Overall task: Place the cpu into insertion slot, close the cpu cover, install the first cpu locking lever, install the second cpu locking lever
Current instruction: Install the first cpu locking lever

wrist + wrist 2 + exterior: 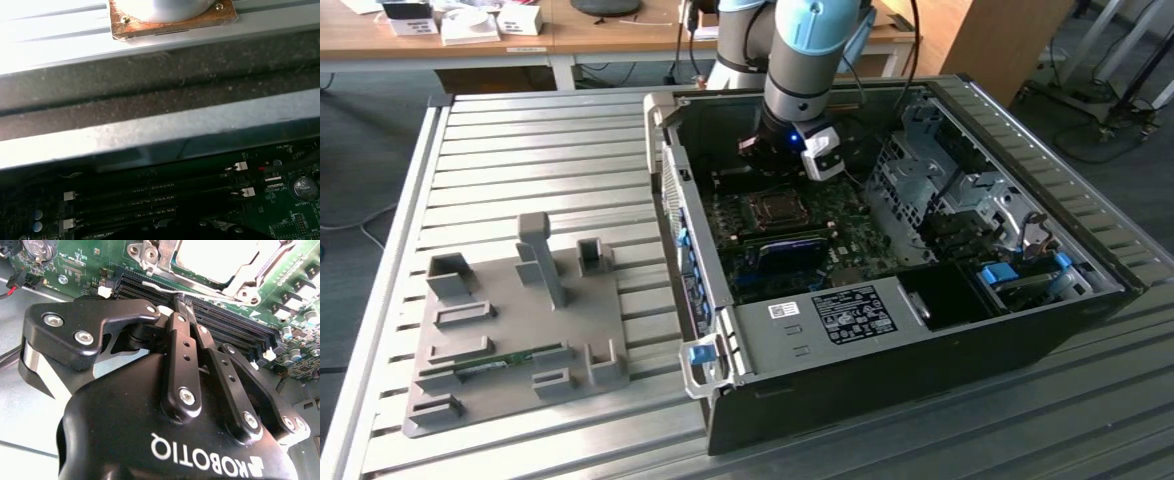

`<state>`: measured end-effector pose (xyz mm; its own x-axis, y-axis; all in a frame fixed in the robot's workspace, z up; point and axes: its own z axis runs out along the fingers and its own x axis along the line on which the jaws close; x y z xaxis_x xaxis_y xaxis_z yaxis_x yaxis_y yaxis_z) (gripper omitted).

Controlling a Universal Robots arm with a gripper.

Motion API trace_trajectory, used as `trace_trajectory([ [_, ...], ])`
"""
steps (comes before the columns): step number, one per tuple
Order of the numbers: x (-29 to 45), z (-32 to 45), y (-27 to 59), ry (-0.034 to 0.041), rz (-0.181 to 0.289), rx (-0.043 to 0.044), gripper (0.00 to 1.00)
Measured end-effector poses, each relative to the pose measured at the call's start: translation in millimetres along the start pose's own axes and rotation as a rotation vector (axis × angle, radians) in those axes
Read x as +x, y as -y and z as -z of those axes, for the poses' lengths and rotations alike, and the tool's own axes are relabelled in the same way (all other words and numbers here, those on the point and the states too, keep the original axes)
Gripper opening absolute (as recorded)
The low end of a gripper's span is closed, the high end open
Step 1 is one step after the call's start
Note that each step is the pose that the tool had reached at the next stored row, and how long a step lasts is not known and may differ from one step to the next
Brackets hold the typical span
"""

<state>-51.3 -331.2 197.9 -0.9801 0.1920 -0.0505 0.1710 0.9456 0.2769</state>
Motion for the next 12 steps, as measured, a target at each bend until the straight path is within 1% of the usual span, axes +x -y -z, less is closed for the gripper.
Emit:
trace_trajectory([
  [8,0.0,0.2,-0.1,0.0001,0.000,-0.0001,0.11],
  [12,-0.2,3.5,-1.0,0.0000,0.000,0.0000,0.11],
])
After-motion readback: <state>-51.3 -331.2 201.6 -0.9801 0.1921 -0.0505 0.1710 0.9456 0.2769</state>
